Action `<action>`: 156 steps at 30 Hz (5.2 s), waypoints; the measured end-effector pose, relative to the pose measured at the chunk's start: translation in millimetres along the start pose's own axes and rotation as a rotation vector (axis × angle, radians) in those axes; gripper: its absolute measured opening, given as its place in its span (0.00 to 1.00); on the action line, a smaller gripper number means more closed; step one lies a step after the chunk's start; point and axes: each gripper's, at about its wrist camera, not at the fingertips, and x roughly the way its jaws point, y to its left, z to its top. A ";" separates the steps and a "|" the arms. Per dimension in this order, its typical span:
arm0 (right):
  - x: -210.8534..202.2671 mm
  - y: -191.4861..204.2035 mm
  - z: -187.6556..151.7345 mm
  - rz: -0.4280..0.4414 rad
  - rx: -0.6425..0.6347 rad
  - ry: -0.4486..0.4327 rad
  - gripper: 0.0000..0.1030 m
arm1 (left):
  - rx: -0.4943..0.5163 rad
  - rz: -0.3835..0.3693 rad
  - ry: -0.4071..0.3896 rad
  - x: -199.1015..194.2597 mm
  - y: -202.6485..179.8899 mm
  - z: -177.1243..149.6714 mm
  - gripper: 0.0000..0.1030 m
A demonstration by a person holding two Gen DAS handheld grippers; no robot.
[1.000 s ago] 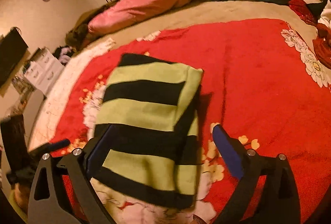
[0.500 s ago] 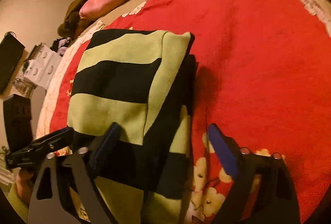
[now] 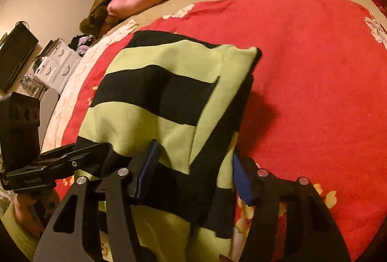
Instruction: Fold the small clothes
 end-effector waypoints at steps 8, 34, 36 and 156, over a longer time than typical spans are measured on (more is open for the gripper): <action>-0.5 32.9 -8.0 0.005 -0.045 0.011 0.46 | -0.043 -0.018 0.005 -23.7 12.7 -17.9 0.42; -2.7 27.6 -19.9 0.199 0.016 0.041 0.50 | -0.023 -0.007 -0.009 -38.3 24.4 -32.1 0.41; -12.0 39.9 -29.6 0.187 0.007 0.038 0.50 | 0.002 0.011 -0.016 -50.1 19.4 -36.7 0.41; -131.4 140.2 -200.4 -0.255 -0.193 -0.186 0.96 | 0.015 0.382 -0.171 -186.5 -15.1 -211.2 0.91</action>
